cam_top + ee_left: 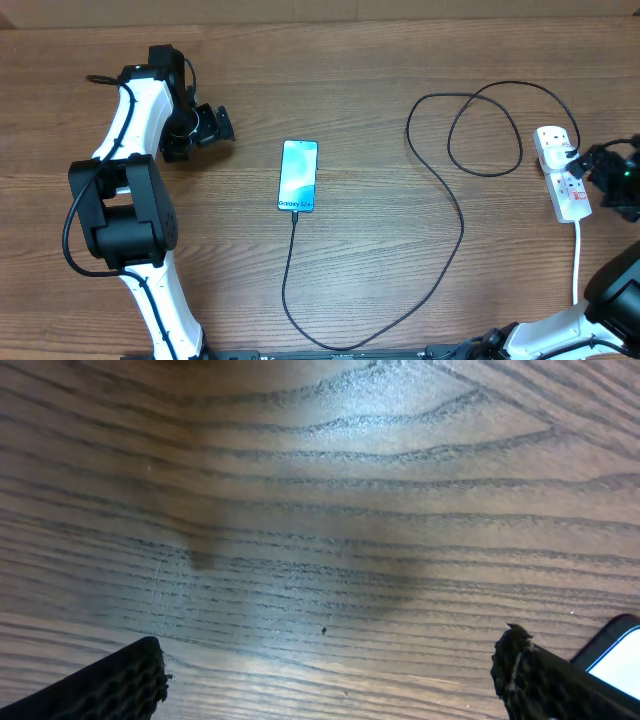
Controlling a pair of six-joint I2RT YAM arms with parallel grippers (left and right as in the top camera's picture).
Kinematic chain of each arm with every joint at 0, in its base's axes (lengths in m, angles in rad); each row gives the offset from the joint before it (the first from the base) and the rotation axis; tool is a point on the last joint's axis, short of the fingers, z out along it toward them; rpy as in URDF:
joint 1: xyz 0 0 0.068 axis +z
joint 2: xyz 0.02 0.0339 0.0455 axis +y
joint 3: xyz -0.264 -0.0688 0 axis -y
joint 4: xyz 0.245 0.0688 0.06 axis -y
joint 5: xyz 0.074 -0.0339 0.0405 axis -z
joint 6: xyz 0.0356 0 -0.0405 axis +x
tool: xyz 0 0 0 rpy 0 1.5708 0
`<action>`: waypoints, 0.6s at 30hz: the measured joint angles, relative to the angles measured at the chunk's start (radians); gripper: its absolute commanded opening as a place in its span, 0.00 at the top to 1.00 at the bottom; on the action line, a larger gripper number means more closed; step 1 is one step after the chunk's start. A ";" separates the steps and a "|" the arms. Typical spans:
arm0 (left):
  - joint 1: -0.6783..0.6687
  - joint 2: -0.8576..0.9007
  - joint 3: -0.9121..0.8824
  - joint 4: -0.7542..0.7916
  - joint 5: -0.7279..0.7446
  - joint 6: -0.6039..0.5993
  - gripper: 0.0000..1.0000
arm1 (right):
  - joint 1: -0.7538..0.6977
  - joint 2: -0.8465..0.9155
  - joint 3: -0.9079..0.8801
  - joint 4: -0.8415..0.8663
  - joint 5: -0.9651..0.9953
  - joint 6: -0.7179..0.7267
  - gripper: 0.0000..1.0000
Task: Plug charger to phone and switch on socket
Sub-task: 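Hold the right gripper on the switched-on power strip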
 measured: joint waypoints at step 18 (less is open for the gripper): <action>0.000 0.000 0.000 0.000 0.000 0.000 0.00 | 0.011 0.000 0.000 -0.011 -0.006 -0.034 0.00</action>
